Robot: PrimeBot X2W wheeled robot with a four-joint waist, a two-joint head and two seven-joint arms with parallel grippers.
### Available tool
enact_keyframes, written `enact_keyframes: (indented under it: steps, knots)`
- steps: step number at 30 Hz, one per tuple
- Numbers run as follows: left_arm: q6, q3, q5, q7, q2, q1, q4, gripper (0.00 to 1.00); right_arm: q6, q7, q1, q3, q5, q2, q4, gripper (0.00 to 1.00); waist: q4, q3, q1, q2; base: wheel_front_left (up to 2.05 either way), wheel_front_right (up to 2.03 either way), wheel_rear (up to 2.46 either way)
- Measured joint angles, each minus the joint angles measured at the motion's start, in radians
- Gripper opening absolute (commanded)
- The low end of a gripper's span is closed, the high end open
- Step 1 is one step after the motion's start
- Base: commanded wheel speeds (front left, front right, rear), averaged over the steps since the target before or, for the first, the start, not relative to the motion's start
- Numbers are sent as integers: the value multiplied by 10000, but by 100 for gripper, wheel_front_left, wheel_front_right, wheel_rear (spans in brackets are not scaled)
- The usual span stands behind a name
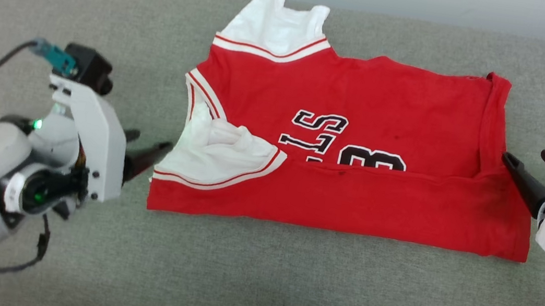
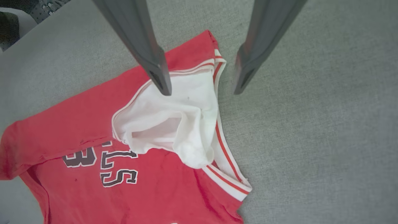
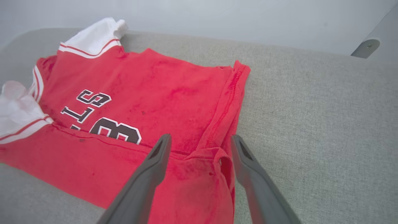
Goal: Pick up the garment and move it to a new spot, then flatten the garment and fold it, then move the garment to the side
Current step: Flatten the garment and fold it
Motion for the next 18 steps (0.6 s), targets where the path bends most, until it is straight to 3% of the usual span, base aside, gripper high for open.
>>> enact_keyframes:
  steps: [7, 18]
  knots:
    - [786, -253, -393, 577, 403, 582, -604, 100, 0, -525, 688, -830, -362, 591, -796, 100, -219, -254, 0, 0, 0, 0, 0]
    - [848, -430, -646, 504, 408, 1197, 109, 100, -2, -1030, 2034, -2069, -589, 1517, -2063, 100, -818, -306, -1, 0, 0, 0, 0]
